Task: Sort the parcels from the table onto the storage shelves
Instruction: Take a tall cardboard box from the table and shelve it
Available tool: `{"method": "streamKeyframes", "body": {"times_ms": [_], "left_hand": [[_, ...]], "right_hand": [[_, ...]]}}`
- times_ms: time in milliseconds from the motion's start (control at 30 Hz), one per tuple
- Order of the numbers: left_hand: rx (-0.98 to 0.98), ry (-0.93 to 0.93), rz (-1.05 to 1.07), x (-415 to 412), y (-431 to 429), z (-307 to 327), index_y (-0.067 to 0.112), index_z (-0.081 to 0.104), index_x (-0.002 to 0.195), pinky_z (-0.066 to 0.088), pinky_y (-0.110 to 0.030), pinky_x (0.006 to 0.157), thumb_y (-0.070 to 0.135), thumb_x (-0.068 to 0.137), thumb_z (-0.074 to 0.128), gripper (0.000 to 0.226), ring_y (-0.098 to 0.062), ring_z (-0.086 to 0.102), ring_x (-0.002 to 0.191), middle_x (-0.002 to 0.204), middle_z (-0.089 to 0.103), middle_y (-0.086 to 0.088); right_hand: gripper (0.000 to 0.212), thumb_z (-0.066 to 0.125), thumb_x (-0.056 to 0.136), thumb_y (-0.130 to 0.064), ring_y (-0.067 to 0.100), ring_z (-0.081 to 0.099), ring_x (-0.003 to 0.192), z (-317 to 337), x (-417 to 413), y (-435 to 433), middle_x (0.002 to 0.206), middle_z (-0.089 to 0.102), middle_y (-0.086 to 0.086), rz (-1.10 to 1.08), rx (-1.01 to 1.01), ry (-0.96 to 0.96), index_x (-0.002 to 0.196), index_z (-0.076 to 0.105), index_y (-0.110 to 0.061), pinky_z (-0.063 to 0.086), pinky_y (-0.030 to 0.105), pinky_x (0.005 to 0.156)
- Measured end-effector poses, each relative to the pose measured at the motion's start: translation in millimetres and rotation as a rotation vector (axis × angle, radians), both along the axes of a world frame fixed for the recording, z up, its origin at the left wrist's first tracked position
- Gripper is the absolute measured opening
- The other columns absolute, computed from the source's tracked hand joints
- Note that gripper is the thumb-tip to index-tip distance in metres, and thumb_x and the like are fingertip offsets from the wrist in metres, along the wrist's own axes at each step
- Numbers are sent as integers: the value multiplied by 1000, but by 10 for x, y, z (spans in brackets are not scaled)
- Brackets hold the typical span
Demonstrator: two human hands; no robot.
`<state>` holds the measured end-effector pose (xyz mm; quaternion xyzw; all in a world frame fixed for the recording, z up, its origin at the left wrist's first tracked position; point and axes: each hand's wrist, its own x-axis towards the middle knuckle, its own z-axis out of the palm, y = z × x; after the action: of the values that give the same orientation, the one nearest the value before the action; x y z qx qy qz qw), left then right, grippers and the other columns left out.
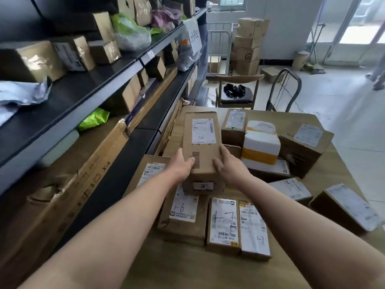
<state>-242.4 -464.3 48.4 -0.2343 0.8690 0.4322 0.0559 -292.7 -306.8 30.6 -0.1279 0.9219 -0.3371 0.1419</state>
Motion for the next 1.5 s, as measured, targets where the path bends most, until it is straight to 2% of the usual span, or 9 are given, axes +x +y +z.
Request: {"method": "streamKeyframes", "body": {"times_ms": [200,433,567,700,800,1000,1233,1333,1500], "left_hand": [[391,51,25,-46,-56,-236,25,8,155,36,-51,109,33,102,44,65,-28,46,129,146,44,-10],[378,80,6,-33,-41,-306,30,7,155,36,-53,109,37,102,42,63,-28,43,131,148,42,-7],[450,106,39,-4,-14,-222,27,12,155,38,-47,109,30,103,43,60,-26,46,128,147,44,-7],[463,169,-10,126,98,-22,33,13,153,45,-47,103,29,103,43,59,-24,52,121,143,47,-4],[470,249,-23,283,349,151,38,16,151,46,-48,101,30,102,45,58,-23,54,120,141,48,-2],[483,284,-75,760,1315,291,36,17,151,51,-20,66,27,103,44,55,-14,58,110,135,52,2],[486,234,-91,1452,2725,24,31,13,153,49,-23,78,25,102,45,61,-17,55,114,139,48,-1],[488,152,-77,1790,3194,-202,36,15,152,51,-28,77,31,101,46,60,-18,55,113,139,47,1],[509,6,-33,2224,3573,-496,32,25,148,47,-34,92,26,101,48,53,-14,54,112,127,52,6]], "right_hand": [[60,33,102,-38,26,55,114,-181,2,-98,141,50,7,-145,-195,-86,151,-1,-42,45,35,88],[59,33,101,-41,22,54,115,-224,8,-63,143,48,2,-160,-182,-89,150,0,-44,33,28,79],[58,35,100,-43,16,51,95,-186,32,-43,139,51,3,-156,-179,-76,150,4,-46,37,30,72],[60,38,99,-42,19,58,101,-9,150,112,137,53,0,-159,-277,-21,148,4,-51,50,41,86],[61,40,99,-41,15,58,100,181,326,395,136,52,-5,-147,-366,66,145,4,-55,51,38,83],[61,39,100,-40,22,55,111,289,851,1356,142,46,0,-174,-385,86,147,4,-53,48,49,94],[60,38,99,-41,15,51,109,59,1583,2802,145,44,-1,-209,-249,69,148,4,-51,39,29,83],[61,40,99,-40,19,51,119,-113,1931,3306,146,44,-2,-209,-209,21,148,6,-50,38,30,87],[61,40,98,-44,23,56,113,-392,2340,3743,142,49,1,-177,-103,-156,149,6,-48,46,36,89]]}}
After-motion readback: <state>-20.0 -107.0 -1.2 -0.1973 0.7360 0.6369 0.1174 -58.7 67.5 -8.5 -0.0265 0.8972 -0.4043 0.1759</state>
